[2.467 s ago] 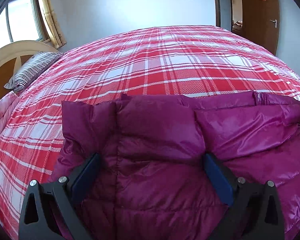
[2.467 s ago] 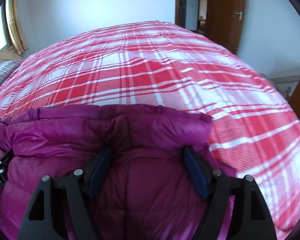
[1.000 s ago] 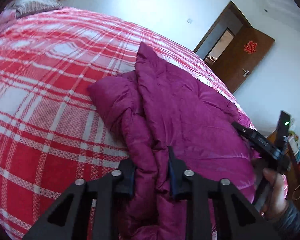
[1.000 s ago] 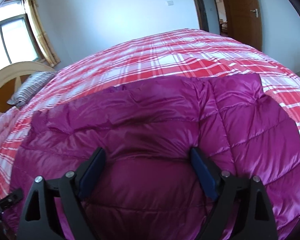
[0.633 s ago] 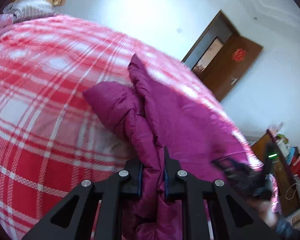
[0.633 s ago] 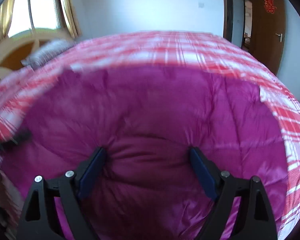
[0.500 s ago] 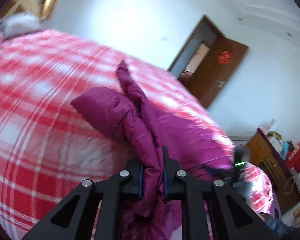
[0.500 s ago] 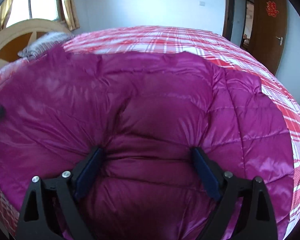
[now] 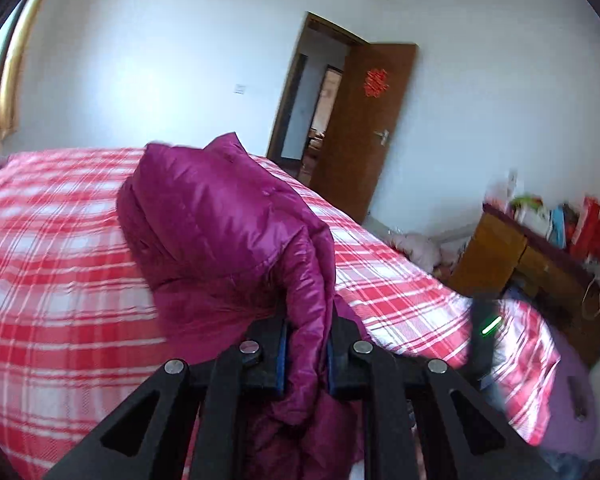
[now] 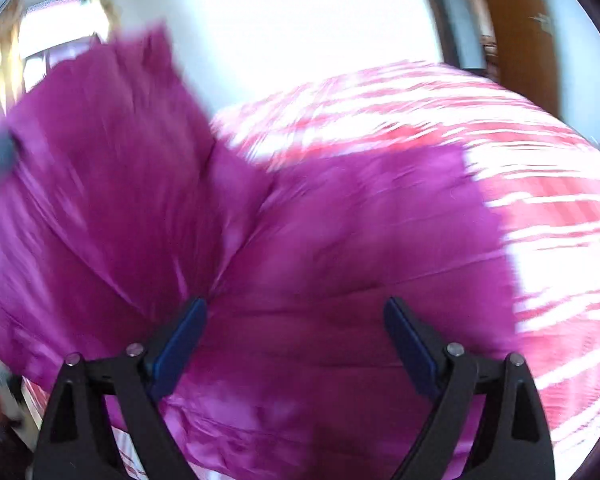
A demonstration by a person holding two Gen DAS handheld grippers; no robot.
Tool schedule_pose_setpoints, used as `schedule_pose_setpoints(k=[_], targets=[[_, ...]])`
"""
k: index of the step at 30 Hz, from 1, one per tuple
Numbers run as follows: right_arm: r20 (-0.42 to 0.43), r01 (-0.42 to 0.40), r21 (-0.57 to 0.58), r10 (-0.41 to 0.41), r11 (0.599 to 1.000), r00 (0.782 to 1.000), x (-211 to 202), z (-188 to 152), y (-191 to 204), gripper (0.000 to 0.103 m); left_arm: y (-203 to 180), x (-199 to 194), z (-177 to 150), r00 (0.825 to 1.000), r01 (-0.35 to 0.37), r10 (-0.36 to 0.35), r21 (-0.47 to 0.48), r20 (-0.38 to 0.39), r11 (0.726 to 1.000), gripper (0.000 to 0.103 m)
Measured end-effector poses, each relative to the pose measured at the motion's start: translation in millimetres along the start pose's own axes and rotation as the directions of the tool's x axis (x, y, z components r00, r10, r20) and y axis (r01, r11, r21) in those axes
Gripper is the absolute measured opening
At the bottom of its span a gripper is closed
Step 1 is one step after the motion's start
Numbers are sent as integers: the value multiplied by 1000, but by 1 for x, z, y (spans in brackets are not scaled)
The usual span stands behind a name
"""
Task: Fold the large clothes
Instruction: 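Roll the jacket bundle with the left gripper while the right gripper holds it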
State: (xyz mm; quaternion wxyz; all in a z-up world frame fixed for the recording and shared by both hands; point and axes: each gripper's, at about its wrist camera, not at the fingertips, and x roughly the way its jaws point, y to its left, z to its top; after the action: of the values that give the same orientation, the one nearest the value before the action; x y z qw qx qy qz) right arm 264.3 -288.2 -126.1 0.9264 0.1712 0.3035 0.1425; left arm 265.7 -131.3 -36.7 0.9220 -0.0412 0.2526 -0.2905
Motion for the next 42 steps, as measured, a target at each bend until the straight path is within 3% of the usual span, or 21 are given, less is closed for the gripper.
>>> schedule_pose_setpoints(k=[3,6,9,12,15,16,17,18,20,22,24,26,29,31,34,36,39,42], targets=[[121,-1,116,-13,993,993,-38,21,-40,92,-36,34,-18,999,-29,31,131,-13,991,14],[187,-21,146,-7,989,982,-63,41,-57,92,-55,64,-43,997,-32,45,207,-58,978,14],[161,-90,75,77,993,984,-65,62,-53,92,-63,85,-67,993,-35,63,256,-103,966,14],[77,-181,-21,182,983,980,-56,74,-40,92,-64,94,-80,991,-42,77,287,-112,957,15],[-39,-179,-80,176,981,984,-24,78,-25,88,-63,92,-80,991,-45,80,298,-107,953,16],[-81,-165,-96,157,982,984,-12,77,-21,83,-65,91,-80,991,-44,80,299,-107,953,16],[-117,-116,-103,104,988,988,2,74,-21,66,-66,90,-79,991,-45,81,301,-111,952,18],[-144,-90,-95,76,991,987,11,71,-26,55,-68,91,-79,989,-45,86,307,-121,951,20],[-171,-63,-46,54,997,984,25,68,-37,50,-69,86,-77,987,-50,96,320,-127,946,23],[-178,-21,-22,17,1000,984,29,66,-50,50,-74,74,-74,988,-48,93,332,-124,942,29],[-182,-27,10,29,1000,983,32,63,-57,50,-74,59,-72,989,-53,95,333,-113,941,57],[-185,4,-5,-5,1000,983,32,61,-58,50,-70,43,-69,993,-58,89,329,-78,943,74],[-187,25,-8,-26,1000,982,31,60,-60,50,-58,19,-61,996,-70,84,314,-34,947,75],[-187,33,-3,-33,999,982,34,60,-62,50,-42,10,-56,992,-121,126,302,3,945,80],[-189,57,-6,-57,998,980,35,59,-65,50,-2,17,-53,962,-266,271,275,19,924,82],[-188,71,-6,-71,997,980,35,60,-65,50,28,33,-60,941,-323,337,231,-24,918,82],[-176,124,-8,-124,992,976,27,63,-59,50,48,47,-73,957,-265,279,146,-81,953,82],[-118,221,-10,-220,975,968,5,74,-41,52,47,51,-78,961,-255,266,128,-74,958,82]])
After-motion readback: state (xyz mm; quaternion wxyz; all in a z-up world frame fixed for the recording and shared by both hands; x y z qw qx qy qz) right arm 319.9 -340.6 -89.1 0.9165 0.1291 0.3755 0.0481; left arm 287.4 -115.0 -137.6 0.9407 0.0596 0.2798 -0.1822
